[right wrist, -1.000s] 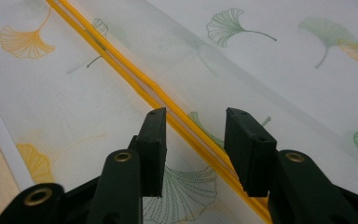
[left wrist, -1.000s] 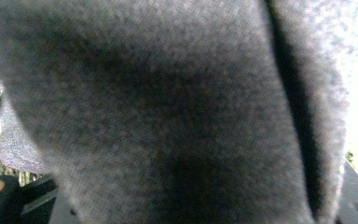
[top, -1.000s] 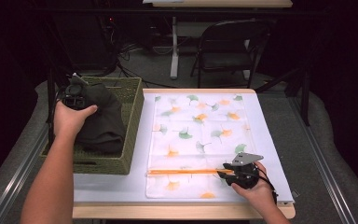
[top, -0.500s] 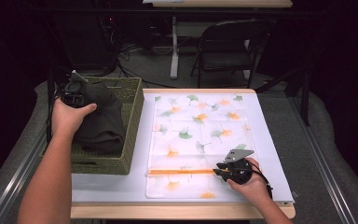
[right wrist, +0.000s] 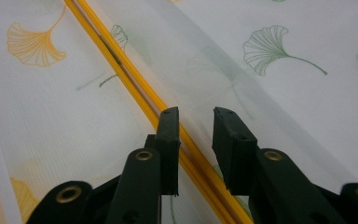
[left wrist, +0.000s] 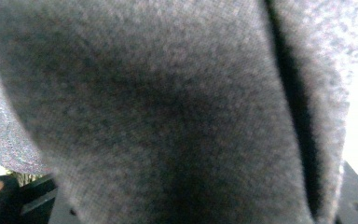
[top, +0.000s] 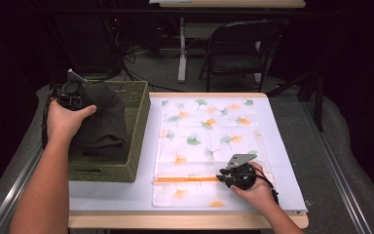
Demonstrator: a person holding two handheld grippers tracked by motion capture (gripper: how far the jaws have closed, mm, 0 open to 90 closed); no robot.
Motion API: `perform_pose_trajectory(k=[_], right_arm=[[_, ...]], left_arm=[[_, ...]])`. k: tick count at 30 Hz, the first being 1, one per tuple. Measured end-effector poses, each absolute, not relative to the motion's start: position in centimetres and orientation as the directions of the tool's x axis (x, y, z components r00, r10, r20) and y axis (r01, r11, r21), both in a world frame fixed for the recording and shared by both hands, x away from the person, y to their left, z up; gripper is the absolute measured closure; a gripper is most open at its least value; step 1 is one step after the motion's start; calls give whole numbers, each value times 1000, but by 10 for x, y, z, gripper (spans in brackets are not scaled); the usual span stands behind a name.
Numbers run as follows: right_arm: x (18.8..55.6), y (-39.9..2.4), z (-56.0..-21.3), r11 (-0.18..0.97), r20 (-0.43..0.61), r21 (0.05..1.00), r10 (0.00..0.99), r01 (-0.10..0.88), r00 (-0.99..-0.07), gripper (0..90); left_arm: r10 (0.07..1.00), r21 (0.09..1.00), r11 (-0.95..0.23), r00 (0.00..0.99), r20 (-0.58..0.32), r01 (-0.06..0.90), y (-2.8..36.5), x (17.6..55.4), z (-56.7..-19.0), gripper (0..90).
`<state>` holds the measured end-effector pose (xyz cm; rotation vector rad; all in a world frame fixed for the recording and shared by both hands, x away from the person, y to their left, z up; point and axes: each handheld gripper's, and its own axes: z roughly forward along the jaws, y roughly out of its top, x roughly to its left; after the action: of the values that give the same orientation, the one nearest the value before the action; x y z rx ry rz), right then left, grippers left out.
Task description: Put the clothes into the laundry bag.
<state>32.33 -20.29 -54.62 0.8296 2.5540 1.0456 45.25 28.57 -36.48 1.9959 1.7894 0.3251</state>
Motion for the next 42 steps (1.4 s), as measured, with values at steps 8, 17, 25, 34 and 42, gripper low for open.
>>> perform_pose_trajectory(k=[8, 17, 25, 34, 42], right_arm=[[325, -199, -548, 582, -27, 704, 596, 408, -803, 684], [328, -194, -555, 594, -12, 686, 586, 420, -810, 631], [337, -194, -556, 585, 39, 684, 568, 436, -822, 705], [337, -192, -558, 591, 31, 697, 541, 406, -841, 866], [336, -191, -551, 588, 21, 701, 547, 402, -837, 880]], left_arm=[[981, 463, -91, 158, -109, 881, 283, 449, -361, 439], [980, 464, -98, 166, -108, 881, 280, 448, -362, 439], [980, 461, -100, 168, -107, 882, 280, 448, -363, 439], [980, 459, -100, 167, -107, 883, 281, 446, -363, 439], [980, 464, -102, 169, -107, 880, 282, 445, -363, 440]])
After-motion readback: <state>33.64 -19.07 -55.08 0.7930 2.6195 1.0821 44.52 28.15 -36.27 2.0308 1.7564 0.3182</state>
